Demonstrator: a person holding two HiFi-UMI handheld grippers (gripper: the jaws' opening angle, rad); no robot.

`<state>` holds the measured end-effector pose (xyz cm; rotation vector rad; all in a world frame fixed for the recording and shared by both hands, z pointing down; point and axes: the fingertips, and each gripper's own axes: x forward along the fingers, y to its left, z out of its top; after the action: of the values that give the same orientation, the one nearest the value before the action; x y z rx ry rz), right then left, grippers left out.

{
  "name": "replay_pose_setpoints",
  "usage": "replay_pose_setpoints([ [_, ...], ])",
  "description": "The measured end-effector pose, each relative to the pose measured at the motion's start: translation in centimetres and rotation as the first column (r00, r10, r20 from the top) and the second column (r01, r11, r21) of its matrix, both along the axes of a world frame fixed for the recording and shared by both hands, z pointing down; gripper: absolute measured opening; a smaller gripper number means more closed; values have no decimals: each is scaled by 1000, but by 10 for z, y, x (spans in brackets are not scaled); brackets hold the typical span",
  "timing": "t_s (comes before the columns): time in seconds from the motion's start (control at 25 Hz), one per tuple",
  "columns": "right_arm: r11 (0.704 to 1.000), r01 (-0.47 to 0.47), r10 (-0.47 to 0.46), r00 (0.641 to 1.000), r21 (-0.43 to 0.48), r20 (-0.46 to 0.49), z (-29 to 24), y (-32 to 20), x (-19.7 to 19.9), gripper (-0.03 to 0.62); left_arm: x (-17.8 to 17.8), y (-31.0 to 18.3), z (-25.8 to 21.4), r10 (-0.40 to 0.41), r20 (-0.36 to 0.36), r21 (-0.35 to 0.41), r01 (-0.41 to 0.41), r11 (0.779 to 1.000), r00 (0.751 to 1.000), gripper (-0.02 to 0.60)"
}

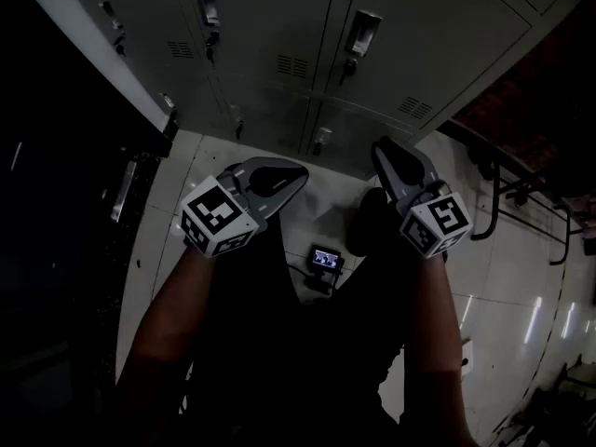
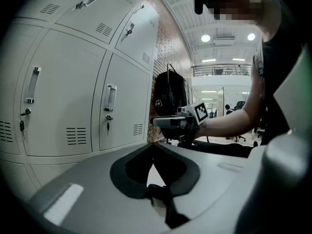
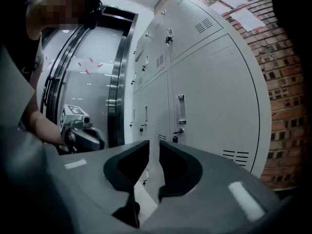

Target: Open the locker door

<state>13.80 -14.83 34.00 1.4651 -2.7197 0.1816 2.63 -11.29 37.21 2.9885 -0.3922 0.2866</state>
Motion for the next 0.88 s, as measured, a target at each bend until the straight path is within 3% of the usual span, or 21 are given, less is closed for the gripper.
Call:
replay_pose_setpoints([
  [0.24,995,-103,104,991,11,-80,0,-55,-3,80,-5,-1,0,5,-8,5,-5,1000,1000,11],
  [0.52,968,-238,249,952,78,-180,-36,-149,-12,124,-15,-2,-1,-4,-30,-8,4,1000,1000,11],
  [0.68,957,-289,289,937,30,-195,-18,-154,-7,124,-18,-4,-1,-4,-36,-8,3,1000,999,11],
  [0.76,952,-306,296,921,3,-252,4,-150,-6,124,-19,-5,-1,-6,-37,-12,6,1000,999,11],
  [0.8,952,-306,296,895,23,-335,12,-147,-8,129,-19,-5,-2,-7,-38,-12,7,1000,999,11],
  [0.84,954,-291,290,836,72,-466,18,-145,-13,132,-19,-5,-3,-8,-40,-13,8,1000,999,11],
  [0.88,957,-255,283,731,136,-621,22,-144,-18,133,-19,-6,-3,-9,-41,-14,9,1000,999,11],
])
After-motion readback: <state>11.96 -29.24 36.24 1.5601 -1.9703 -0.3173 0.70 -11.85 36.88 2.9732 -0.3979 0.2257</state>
